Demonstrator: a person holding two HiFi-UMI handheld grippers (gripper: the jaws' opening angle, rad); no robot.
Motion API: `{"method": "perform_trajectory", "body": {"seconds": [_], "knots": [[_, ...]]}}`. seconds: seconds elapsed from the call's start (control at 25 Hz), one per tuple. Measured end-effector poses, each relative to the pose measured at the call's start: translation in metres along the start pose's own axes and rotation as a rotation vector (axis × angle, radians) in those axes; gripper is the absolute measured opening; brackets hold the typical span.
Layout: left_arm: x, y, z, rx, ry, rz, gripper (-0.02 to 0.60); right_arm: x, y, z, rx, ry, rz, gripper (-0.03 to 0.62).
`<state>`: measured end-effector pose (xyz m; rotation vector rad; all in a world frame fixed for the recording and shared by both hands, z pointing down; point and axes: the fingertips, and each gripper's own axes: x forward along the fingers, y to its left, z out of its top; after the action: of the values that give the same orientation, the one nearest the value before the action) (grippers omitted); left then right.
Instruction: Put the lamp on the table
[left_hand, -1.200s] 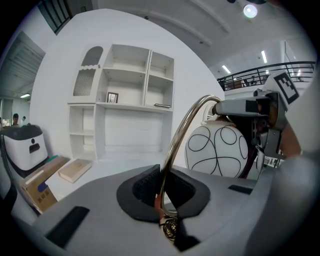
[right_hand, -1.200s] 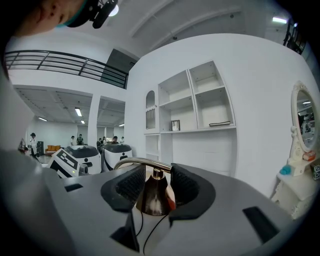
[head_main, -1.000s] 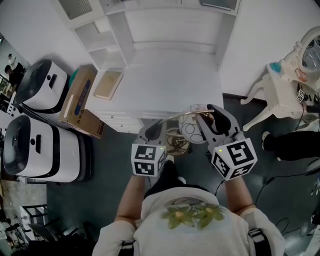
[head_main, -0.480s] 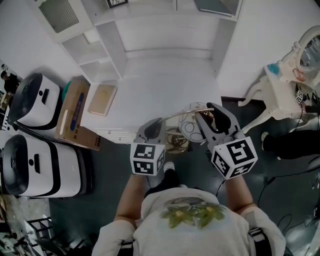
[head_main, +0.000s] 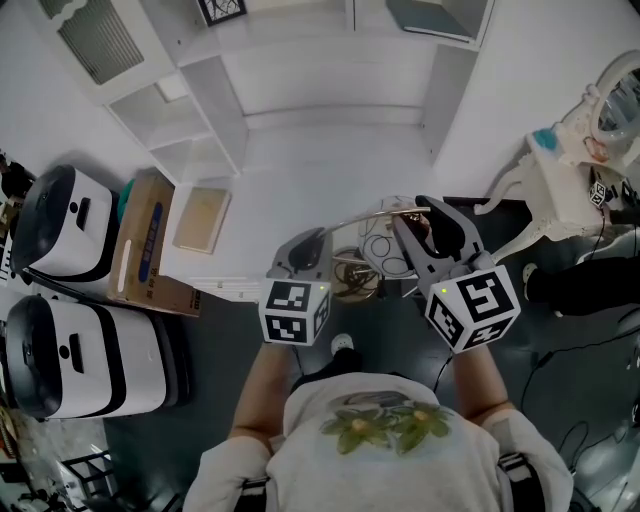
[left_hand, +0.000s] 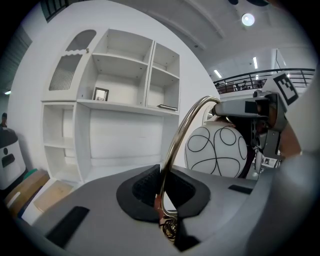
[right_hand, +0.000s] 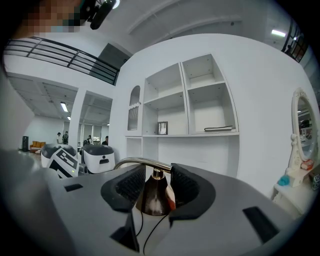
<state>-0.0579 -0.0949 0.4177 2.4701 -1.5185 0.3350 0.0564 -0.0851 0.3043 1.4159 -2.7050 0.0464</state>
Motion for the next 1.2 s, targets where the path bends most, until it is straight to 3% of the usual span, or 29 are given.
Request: {"method": "perform_trajectory", "body": {"seconds": [0.48, 1.2], "knots": [[0.030, 0.022, 0.008, -0.002, 0.006, -0.063, 0.038, 0.030, -0.011, 0.002, -0.007, 0.013, -0.064, 0.175], [0.068, 0.032, 0.017, -0.009, 0.034, -0.088, 0.038, 0.063, -0.040, 0.001, -0.001, 0.052, -0.059, 0.175]]}}
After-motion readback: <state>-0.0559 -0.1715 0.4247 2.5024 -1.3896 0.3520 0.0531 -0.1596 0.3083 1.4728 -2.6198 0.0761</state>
